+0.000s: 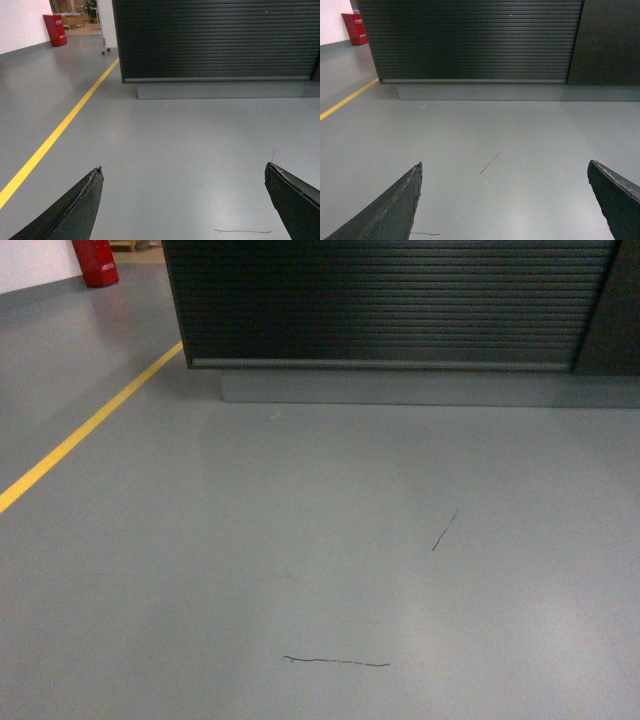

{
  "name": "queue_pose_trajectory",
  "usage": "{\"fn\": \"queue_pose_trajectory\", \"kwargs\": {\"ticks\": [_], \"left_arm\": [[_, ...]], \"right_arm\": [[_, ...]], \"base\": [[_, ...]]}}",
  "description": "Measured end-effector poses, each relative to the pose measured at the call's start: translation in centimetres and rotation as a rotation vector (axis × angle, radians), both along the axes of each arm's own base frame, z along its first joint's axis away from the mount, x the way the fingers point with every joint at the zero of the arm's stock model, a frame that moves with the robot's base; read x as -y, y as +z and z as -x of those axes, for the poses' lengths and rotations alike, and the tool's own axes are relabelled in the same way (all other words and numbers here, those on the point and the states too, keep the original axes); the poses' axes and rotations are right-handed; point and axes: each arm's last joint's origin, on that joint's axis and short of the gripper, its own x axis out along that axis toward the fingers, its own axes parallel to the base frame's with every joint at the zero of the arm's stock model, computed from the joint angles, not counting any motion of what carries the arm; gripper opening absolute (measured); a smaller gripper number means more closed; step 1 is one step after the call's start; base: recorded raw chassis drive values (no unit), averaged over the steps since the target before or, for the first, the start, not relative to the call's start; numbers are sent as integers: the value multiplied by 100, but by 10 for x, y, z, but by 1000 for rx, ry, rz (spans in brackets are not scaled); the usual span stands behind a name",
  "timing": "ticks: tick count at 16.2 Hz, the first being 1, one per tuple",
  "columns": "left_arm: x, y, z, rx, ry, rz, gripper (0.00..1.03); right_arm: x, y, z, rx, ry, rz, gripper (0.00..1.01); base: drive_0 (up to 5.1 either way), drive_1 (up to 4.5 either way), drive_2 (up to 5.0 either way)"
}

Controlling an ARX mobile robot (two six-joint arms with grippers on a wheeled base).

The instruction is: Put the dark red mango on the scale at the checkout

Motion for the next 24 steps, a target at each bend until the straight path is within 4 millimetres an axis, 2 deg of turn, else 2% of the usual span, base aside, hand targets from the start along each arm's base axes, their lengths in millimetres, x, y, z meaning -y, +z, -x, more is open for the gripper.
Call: {"fn": "queue_pose_trajectory", "kwargs": {"ticks": [24], "left_arm": [[0,0,0,2,0,0,98]], "right_arm": [[0,0,0,5,0,0,98]], "base": [[-7,240,-254]]}}
